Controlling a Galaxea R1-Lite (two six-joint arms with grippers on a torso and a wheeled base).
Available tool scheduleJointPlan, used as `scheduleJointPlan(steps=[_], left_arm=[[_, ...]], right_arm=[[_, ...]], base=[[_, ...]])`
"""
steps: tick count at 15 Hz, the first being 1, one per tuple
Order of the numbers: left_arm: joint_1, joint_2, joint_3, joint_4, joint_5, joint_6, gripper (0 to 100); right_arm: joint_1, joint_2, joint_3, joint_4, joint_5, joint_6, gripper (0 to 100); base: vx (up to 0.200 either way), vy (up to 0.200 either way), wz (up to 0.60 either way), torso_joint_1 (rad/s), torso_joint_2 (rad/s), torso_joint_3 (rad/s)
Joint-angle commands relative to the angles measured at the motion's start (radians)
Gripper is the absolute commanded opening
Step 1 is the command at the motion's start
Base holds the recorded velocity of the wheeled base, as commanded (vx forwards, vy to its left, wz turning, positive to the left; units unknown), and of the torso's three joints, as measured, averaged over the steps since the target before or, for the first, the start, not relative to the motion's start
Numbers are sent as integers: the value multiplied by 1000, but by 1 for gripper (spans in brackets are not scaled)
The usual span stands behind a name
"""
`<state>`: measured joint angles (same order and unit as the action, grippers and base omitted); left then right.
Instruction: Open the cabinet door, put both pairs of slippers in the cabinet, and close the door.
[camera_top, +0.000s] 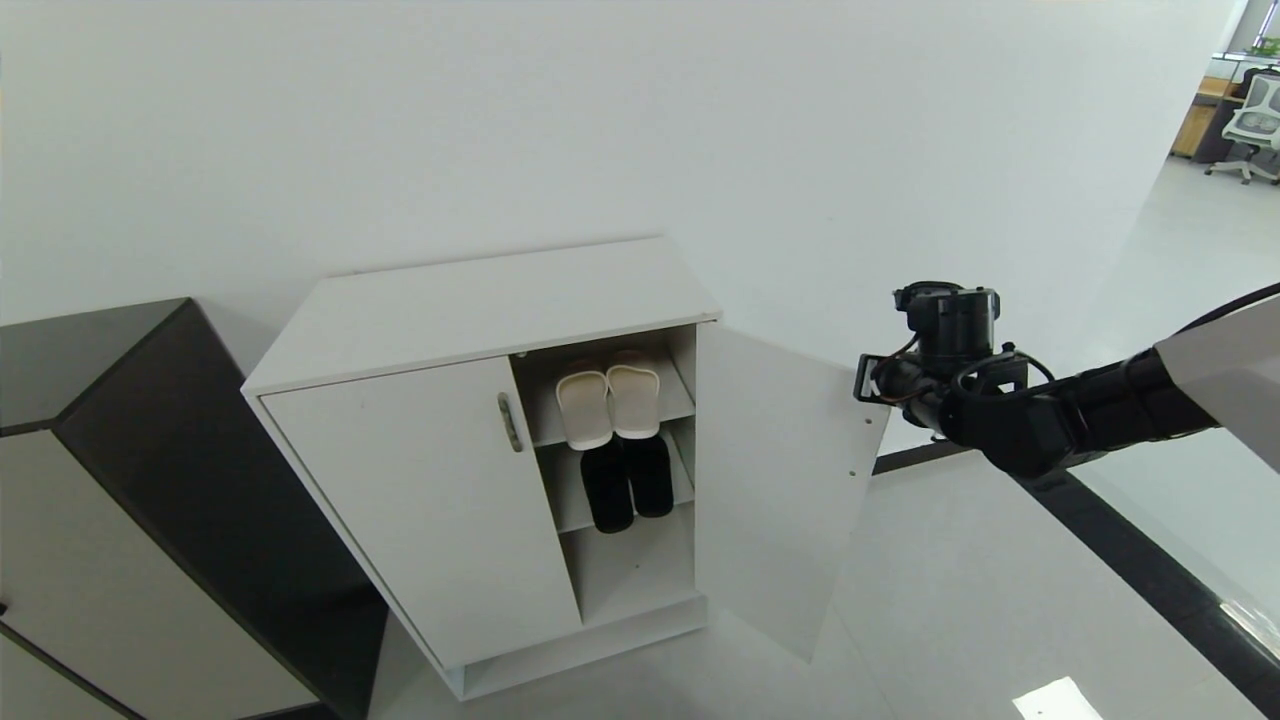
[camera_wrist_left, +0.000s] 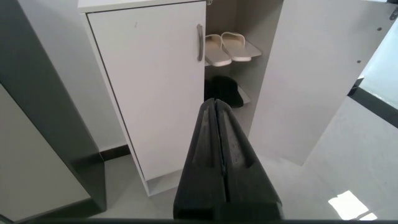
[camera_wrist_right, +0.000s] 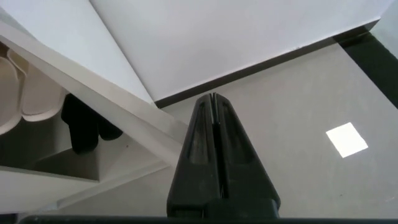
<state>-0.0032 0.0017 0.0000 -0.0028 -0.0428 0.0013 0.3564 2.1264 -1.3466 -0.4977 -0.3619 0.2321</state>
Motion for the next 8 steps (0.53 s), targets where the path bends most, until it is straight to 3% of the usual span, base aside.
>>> scheduleJointPlan(steps=[1, 8], left_arm=[[0, 0, 0, 0, 0, 0, 0], [0, 0, 0, 0, 0, 0, 0]], right_arm=[[15, -17, 17, -1, 0, 0, 0], [153, -83, 135, -5, -8, 1, 0]], base=[[0, 0, 0, 0, 0, 0], [0, 0, 0, 0, 0, 0]])
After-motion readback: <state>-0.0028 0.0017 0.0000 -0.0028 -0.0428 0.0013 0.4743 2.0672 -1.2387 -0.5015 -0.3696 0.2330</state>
